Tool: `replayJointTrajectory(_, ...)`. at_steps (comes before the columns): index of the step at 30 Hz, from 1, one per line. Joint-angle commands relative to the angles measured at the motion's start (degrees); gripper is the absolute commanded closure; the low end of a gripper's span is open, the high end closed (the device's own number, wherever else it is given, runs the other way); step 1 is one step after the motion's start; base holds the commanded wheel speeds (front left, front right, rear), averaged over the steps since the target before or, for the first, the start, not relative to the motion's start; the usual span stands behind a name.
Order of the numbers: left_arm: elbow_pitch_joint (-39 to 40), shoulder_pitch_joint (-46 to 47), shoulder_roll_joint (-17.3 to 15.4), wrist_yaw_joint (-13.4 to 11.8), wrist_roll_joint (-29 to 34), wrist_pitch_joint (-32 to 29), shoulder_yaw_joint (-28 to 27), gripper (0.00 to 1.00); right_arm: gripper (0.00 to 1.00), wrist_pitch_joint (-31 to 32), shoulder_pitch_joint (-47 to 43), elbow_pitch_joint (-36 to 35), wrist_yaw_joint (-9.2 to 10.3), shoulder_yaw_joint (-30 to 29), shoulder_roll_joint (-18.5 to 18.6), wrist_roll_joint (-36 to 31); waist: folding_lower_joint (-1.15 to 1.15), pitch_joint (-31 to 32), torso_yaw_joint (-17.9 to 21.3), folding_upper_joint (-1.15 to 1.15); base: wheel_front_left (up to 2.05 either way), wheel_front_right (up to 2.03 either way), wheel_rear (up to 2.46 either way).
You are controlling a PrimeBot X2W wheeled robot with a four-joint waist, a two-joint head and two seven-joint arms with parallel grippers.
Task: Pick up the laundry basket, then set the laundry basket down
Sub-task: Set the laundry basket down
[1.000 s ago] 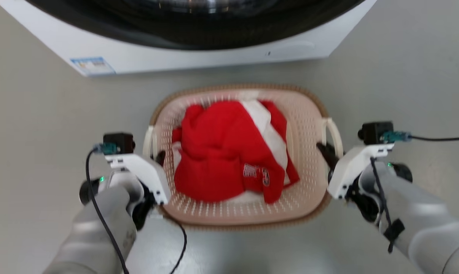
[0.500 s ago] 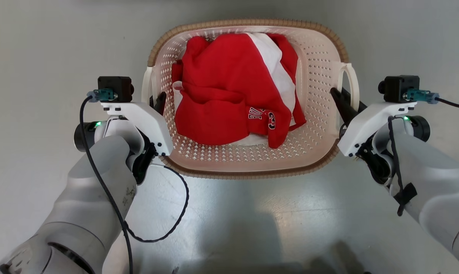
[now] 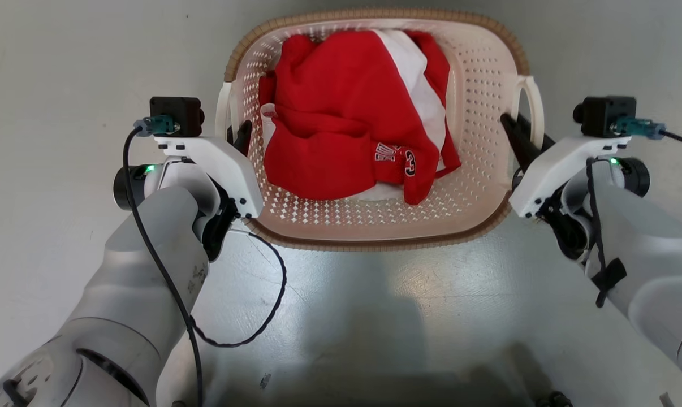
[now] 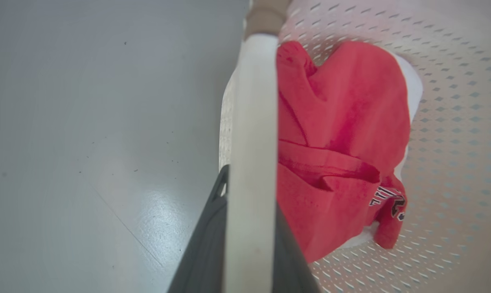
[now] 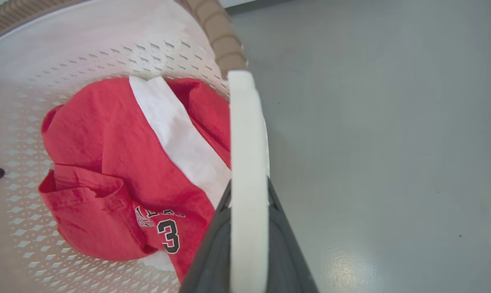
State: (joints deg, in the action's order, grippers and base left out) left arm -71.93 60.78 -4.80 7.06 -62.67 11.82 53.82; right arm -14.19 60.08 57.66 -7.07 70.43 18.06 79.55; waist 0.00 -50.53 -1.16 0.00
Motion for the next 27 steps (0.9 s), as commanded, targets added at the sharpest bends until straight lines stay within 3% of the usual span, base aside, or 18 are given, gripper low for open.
replayJointTrajectory(1, 0.48, 1.09, -0.94, 0.43, -0.5, 0.65, -0.5, 1.0, 1.0, -0.78, -1.74, 0.03, -0.42, 0.22, 0.8, 0.27, 0.0, -0.31, -0.03, 0.0, 0.0, 0.0, 0.0)
replayJointTrajectory(15, 0.42, 0.7, -0.98, 0.43, -2.69, -0.78, 0.75, 1.0, 1.0, 1.11, -1.84, 1.97, -0.42, 1.09, 0.02, 1.99, 0.0, -0.78, 0.11, 0.0, 0.0, 0.0, 0.0)
replayJointTrajectory(16, 0.4, 0.71, -0.98, 0.43, -2.91, -0.91, 0.75, 0.69, 1.0, 1.09, -1.71, 2.08, -0.42, 1.14, 0.01, 1.99, 0.0, -0.82, 0.12, 0.0, 0.0, 0.0, 0.0)
replayJointTrajectory(17, 0.39, 0.68, -0.96, 0.43, -3.18, -1.24, 0.76, 0.22, 1.0, 1.04, -1.6, 2.17, -0.42, 1.18, -0.02, 2.0, 0.0, -0.86, 0.13, 0.0, 0.0, 0.0, 0.0)
replayJointTrajectory(18, 0.4, 0.67, -0.93, 0.43, -3.39, -1.55, 0.81, 0.0, 0.94, 1.0, -1.51, 2.25, -0.42, 1.21, -0.07, 2.03, 0.0, -0.9, 0.15, 0.0, 0.0, 0.0, 0.0)
replayJointTrajectory(19, 0.41, 0.71, -0.95, 0.43, -3.52, -1.69, 0.9, 0.0, 0.75, 0.94, -1.39, 2.38, -0.42, 1.25, -0.13, 2.01, 0.0, -0.94, 0.17, 0.0, 0.0, 0.0, 0.0)
replayJointTrajectory(20, 0.39, 0.75, -0.99, 0.43, -3.61, -1.73, 1.0, 0.0, 0.25, 0.77, -1.2, 2.61, -0.42, 1.26, -0.19, 1.93, 0.0, -0.99, 0.2, 0.0, 0.0, 0.0, 0.0)
replayJointTrajectory(21, 0.34, 0.79, -1.03, 0.43, -3.68, -1.75, 1.1, 0.0, 0.0, 0.54, -0.98, 2.91, -0.42, 1.23, -0.29, 1.83, 0.0, -1.03, 0.22, 0.0, 0.0, 0.0, 0.0)
replayJointTrajectory(27, 0.04, 1.03, -1.11, 0.43, -4.05, -1.57, 1.66, 0.0, 0.0, -0.36, -0.51, 3.9, -0.42, 1.09, -1.09, 1.21, 0.0, -1.06, 0.4, 0.0, 0.0, 0.0, 0.0)
